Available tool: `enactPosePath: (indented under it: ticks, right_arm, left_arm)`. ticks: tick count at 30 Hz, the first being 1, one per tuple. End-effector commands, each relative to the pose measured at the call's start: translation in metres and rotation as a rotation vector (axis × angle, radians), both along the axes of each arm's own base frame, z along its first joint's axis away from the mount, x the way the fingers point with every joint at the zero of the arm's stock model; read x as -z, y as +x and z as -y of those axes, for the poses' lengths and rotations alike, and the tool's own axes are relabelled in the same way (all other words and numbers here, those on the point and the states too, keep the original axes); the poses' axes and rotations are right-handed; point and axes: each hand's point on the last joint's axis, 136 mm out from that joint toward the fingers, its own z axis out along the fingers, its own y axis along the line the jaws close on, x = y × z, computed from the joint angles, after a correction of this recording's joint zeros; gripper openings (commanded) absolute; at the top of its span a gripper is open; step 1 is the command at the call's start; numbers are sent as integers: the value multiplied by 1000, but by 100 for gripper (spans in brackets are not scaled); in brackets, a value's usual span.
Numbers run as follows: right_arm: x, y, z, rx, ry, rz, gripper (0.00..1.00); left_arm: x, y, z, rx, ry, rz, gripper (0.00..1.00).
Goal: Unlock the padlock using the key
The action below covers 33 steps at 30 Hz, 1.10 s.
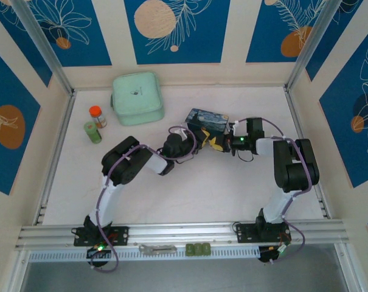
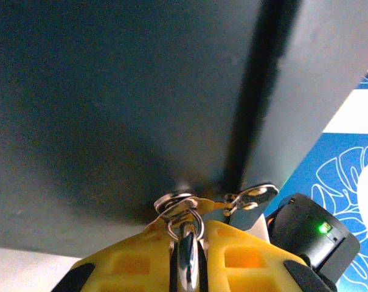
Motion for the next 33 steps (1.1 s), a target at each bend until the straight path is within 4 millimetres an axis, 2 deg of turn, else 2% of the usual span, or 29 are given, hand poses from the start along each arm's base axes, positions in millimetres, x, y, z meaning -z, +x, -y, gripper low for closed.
enactPosePath:
  ticks: [1, 6, 12, 18, 23, 28, 33]
  right_arm:
    - [-7, 34, 30, 72, -76, 142, 0]
    - [1, 26, 29, 71, -76, 91, 0]
    - [22, -10, 19, 31, -66, -5, 0]
    - [36, -34, 27, 44, -62, -78, 0]
    - [41, -30, 33, 77, -37, -107, 0]
    - [38, -21, 28, 90, -33, -94, 0]
    - [35, -9, 17, 129, -46, -104, 0]
  left_arm:
    - [-24, -47, 24, 208, -43, 50, 0]
    - [-11, -38, 16, 169, 9, 36, 0]
    - [3, -10, -2, 62, 92, 64, 0]
    - [4, 12, -9, 11, 127, 101, 0]
    - [-4, 10, -2, 45, 111, 120, 0]
    - [-1, 4, -7, 43, 99, 106, 0]
    - [2, -6, 1, 75, 71, 86, 0]
